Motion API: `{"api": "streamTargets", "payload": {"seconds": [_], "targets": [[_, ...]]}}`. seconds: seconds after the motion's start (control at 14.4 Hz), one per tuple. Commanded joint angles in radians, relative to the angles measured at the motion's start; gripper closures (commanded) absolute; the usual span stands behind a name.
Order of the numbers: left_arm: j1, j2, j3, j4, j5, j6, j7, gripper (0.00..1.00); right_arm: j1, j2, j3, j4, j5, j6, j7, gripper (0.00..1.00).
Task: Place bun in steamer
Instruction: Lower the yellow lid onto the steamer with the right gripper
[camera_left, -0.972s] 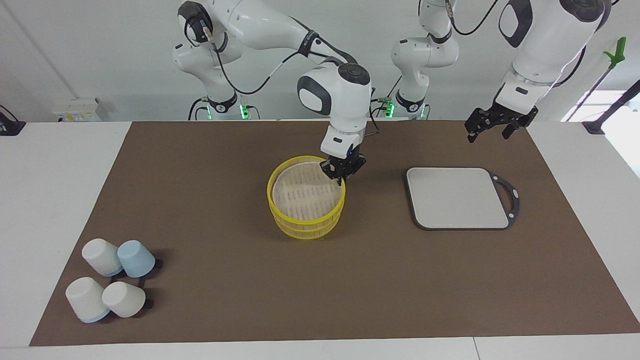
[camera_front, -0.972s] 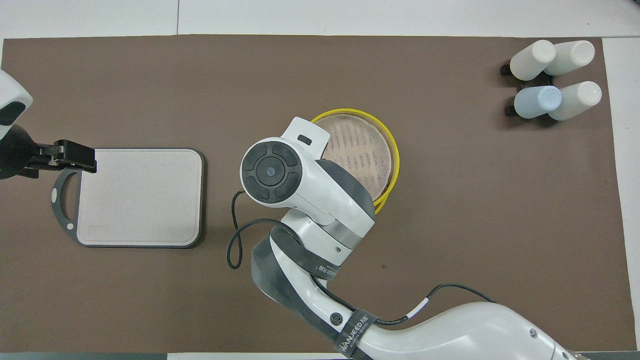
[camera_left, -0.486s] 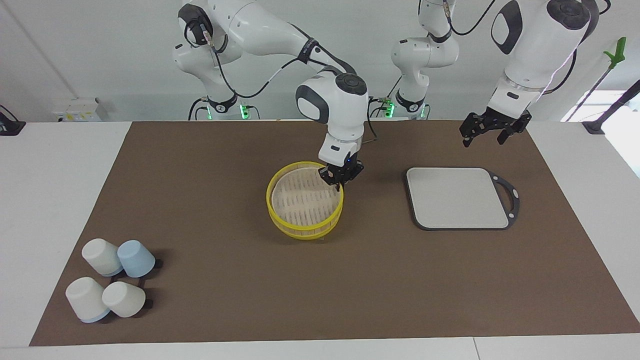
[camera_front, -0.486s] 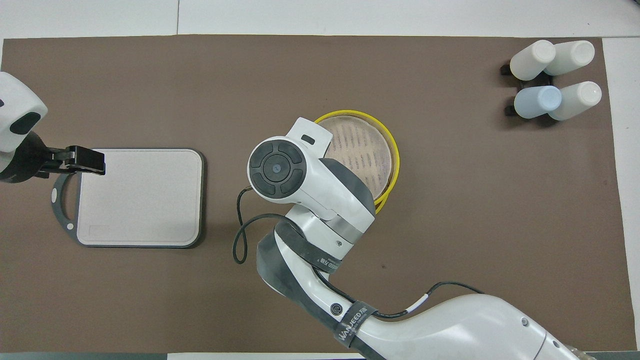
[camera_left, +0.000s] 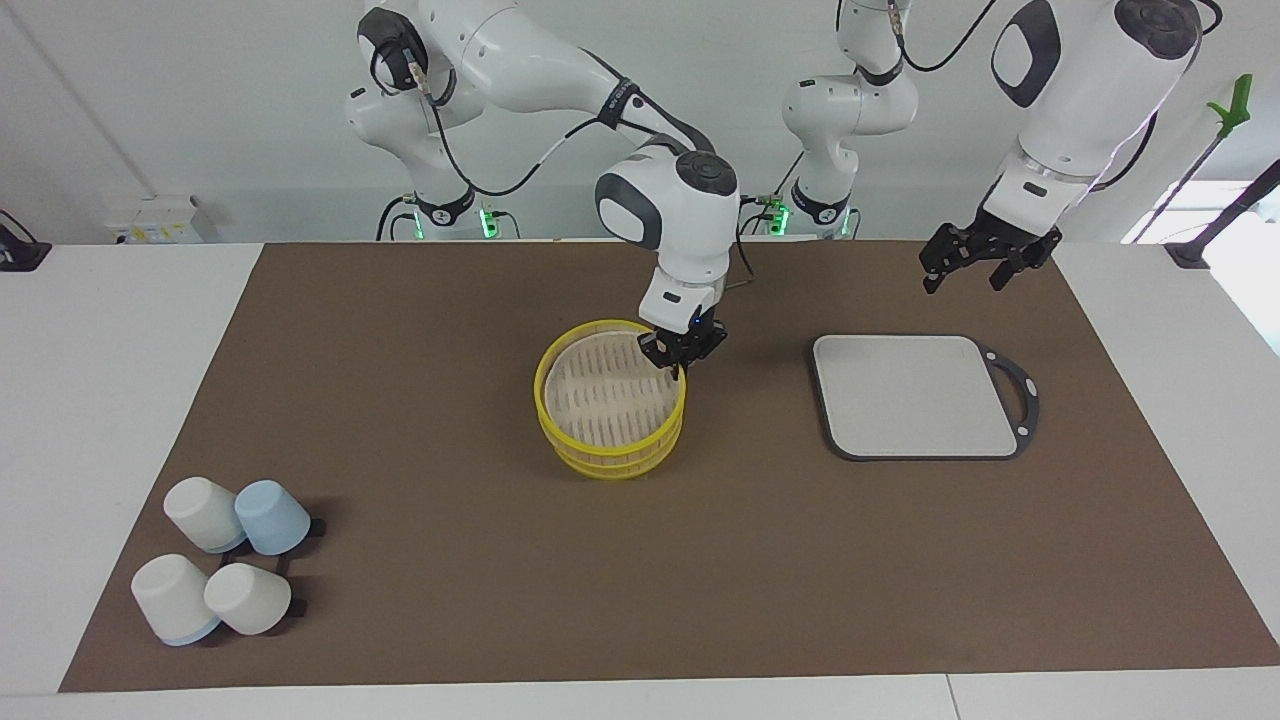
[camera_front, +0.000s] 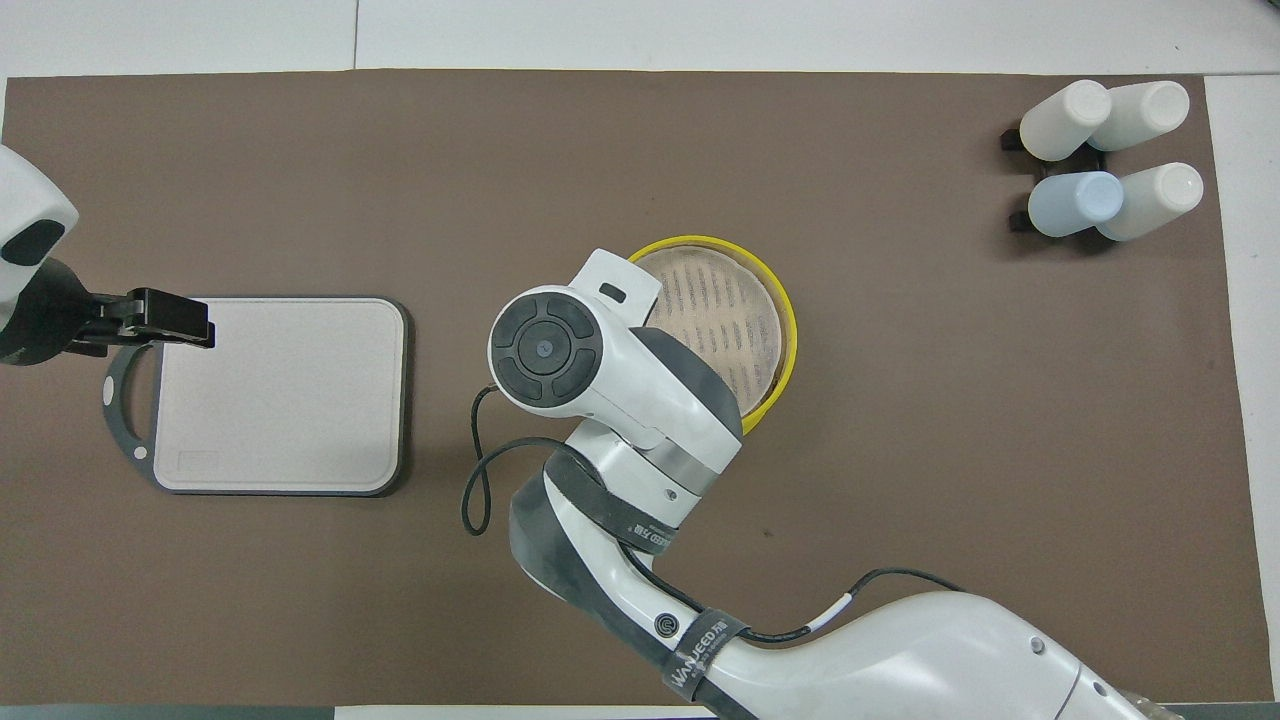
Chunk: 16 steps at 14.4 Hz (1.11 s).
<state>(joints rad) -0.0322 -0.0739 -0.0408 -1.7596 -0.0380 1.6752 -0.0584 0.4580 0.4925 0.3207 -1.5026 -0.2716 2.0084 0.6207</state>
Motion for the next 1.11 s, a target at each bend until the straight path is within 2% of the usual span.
{"api": "streamTargets", "payload": {"seconds": [0.0,1.04], "targets": [[0.003,-0.026,0.004,-0.021,-0.019,0.017,0.019,0.00,-0.001,-0.029,0.006,-0.027,-0.023,-0.008,0.037,1.00],[0.005,-0.026,-0.004,-0.006,0.027,0.011,0.023,0.00,0.001,-0.037,0.006,-0.059,-0.017,0.046,0.111,1.00]]}}
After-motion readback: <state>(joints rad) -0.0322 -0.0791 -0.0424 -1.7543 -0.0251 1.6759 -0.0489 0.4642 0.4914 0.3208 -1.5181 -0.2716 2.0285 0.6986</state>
